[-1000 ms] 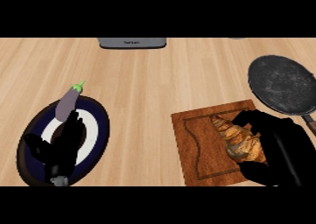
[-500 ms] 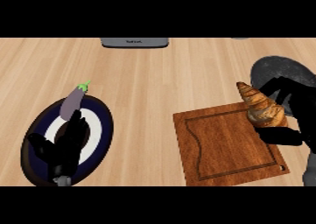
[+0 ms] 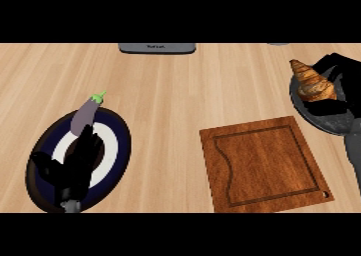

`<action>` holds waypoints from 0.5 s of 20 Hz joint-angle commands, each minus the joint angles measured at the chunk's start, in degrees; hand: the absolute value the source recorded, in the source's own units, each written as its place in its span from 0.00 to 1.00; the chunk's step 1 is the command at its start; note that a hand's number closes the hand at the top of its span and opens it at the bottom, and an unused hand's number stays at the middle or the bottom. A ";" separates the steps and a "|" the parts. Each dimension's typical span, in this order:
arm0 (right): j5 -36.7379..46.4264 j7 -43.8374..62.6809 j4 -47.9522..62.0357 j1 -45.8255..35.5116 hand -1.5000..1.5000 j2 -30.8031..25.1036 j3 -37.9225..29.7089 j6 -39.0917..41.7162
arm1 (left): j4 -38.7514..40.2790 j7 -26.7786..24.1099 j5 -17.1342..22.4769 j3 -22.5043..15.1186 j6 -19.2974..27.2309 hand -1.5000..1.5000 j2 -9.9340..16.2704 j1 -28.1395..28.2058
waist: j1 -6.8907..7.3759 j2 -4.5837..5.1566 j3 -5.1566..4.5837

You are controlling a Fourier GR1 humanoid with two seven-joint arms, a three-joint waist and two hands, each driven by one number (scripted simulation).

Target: Pick the croissant from the cutting board and place it in the pan

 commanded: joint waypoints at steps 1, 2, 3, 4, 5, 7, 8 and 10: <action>1.11 -7.22 17.38 -7.19 1.00 -3.03 -3.59 -5.46 | 0.74 2.25 0.19 0.34 -0.70 0.50 0.91 -0.87 | 0.34 0.29 -0.17; 1.42 -9.26 21.74 -8.67 1.00 -2.64 -3.79 -7.71 | 3.96 0.30 0.20 0.70 -0.66 0.50 -0.20 -2.07 | 0.39 0.42 -0.17; 0.08 -10.27 25.82 -10.37 1.00 -0.15 -4.61 -10.26 | 3.03 2.41 0.26 0.89 0.55 0.50 -0.45 -4.92 | 0.83 0.64 -0.12; -3.01 -13.58 28.69 -11.39 1.00 -2.46 -7.39 -9.09 | -3.25 6.03 -0.64 -0.95 1.41 0.50 0.47 -1.52 | 1.33 0.54 -0.05; -2.52 -16.12 33.20 -13.21 1.00 -3.34 -7.53 -9.93 | 0.06 3.74 -1.03 -1.41 0.62 0.50 -0.48 -1.83 | 1.00 0.56 -0.10; -4.03 -21.45 39.24 -13.65 1.00 -5.60 -10.01 -11.29 | 1.91 0.83 -0.60 -0.36 -0.75 0.50 0.02 -1.38 | 1.63 0.97 -0.04; -1.89 -18.99 42.89 -17.12 1.00 -5.10 -9.89 -13.77 | 0.60 1.44 -0.55 -0.98 -0.58 0.50 -0.44 -1.12 | 2.34 1.08 -0.04; -2.88 -22.26 47.17 -18.24 1.00 -5.99 -11.32 -14.89 | -0.34 3.26 -0.78 -1.17 0.28 0.50 -0.57 -2.91 | 2.90 1.37 0.05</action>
